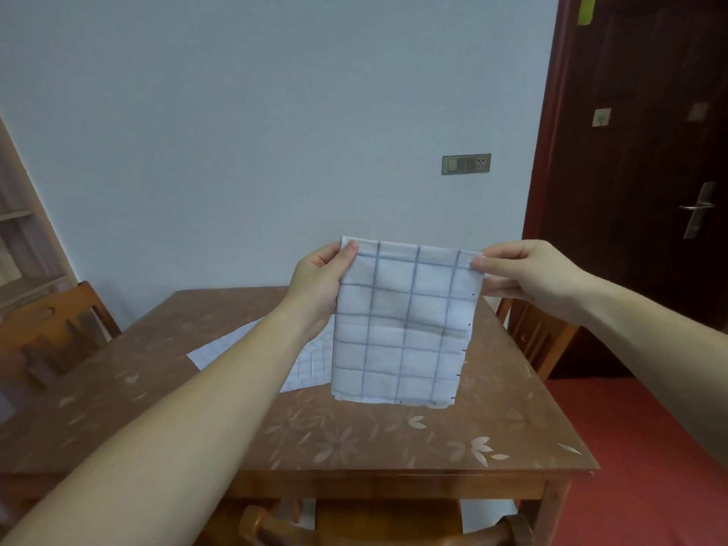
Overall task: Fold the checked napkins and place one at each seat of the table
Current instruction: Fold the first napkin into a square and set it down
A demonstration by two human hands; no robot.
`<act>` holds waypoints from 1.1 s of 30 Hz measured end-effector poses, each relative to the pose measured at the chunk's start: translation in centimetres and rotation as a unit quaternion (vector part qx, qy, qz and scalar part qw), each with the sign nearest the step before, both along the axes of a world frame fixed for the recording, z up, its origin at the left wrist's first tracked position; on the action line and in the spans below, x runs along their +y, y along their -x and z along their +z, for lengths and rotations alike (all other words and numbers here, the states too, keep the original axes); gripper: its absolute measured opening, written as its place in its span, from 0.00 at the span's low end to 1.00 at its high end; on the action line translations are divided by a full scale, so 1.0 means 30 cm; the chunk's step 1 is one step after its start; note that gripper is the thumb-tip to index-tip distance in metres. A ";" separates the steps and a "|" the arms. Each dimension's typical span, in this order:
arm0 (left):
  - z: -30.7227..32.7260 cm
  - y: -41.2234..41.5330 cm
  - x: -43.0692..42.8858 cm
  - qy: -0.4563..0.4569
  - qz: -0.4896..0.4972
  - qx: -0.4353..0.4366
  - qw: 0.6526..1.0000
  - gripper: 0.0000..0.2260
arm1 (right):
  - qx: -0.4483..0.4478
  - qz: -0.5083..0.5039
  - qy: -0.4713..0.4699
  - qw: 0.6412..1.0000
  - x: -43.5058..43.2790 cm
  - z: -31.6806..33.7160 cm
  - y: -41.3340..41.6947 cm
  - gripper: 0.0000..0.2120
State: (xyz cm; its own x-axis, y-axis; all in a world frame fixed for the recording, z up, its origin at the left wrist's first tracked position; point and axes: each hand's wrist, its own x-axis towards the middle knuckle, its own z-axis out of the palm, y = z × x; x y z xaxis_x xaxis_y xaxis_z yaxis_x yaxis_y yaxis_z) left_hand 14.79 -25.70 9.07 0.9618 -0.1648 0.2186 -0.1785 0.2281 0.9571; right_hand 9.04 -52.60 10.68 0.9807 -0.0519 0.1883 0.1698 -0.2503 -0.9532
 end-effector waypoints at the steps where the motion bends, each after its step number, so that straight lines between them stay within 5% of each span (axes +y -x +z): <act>1: 0.007 -0.001 -0.001 0.005 0.003 -0.001 1.000 0.08 | -0.010 0.002 -0.009 1.000 0.007 0.007 0.003 0.07; 7: -0.007 -0.005 0.019 -0.066 0.000 -0.036 0.997 0.06 | -0.038 0.011 -0.040 0.998 0.015 0.043 -0.020 0.07; 12: -0.128 -0.003 -0.006 -0.078 -0.034 0.021 0.996 0.05 | -0.028 0.012 -0.064 0.997 0.022 0.020 -0.021 0.05; 15: -0.111 -0.007 -0.020 -0.020 -0.044 0.040 0.998 0.06 | 0.037 0.072 -0.150 0.985 0.027 -0.040 -0.013 0.18; 21: -0.113 -0.019 -0.023 0.009 -0.031 0.060 0.998 0.06 | 0.114 0.088 -0.132 0.981 0.117 -0.267 -0.001 0.24; 27: -0.161 -0.016 0.012 -0.005 -0.038 0.082 0.996 0.06 | 0.096 0.070 -0.128 0.985 0.133 -0.303 -0.021 0.15; 33: -0.280 0.014 0.035 -0.138 -0.087 0.115 0.980 0.06 | 0.096 0.043 -0.151 0.983 0.111 -0.330 -0.030 0.10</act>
State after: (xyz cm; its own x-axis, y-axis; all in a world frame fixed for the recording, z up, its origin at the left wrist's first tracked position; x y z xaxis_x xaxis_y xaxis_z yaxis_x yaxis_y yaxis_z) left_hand 14.37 -24.65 0.67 0.9322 -0.3539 -0.0756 0.0670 -0.0367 0.9971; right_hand 9.95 -49.27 0.77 0.9999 0.0086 -0.0127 -0.0132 0.0559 -0.9984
